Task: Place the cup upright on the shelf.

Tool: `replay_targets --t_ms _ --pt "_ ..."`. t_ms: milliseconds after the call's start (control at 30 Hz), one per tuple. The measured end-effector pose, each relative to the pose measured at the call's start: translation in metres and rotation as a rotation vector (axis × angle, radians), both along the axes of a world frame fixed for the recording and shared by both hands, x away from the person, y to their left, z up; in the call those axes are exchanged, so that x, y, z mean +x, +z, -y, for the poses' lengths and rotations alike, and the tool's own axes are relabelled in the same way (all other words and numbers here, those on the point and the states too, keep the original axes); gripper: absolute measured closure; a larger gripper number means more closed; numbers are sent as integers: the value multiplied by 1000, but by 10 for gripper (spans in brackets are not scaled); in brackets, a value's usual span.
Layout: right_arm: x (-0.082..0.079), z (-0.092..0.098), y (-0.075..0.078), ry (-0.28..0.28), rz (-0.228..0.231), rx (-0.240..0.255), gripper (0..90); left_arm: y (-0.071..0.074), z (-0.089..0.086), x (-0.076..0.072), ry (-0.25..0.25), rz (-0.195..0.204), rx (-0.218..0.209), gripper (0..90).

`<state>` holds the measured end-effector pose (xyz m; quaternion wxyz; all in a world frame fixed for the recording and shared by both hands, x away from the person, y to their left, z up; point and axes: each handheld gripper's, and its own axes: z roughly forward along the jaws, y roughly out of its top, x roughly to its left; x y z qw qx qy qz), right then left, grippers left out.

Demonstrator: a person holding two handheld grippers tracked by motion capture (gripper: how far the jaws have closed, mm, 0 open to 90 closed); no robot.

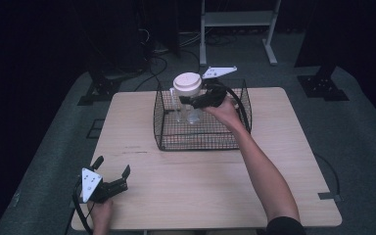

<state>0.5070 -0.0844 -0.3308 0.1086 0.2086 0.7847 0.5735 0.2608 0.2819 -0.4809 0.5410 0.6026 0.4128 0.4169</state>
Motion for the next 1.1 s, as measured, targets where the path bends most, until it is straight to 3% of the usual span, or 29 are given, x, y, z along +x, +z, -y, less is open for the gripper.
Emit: replay_targets --t_ms 133,433,600,767,1100 --pt "7 -1 -9 -4 2 1 136 0 0 0 -2 1 7 9" --pt "23 2 -32 -9 -56 -23 136 0 0 0 -3 1 4 9" --pt "28 -1 -41 -14 -69 -72 136 0 0 0 -6 7 4 9" --pt "31 -2 -48 -9 -93 -73 136 0 0 -1 -6 8 9 9" --pt "37 -8 -62 0 -120 -140 137 0 0 -1 -9 13 14 9"
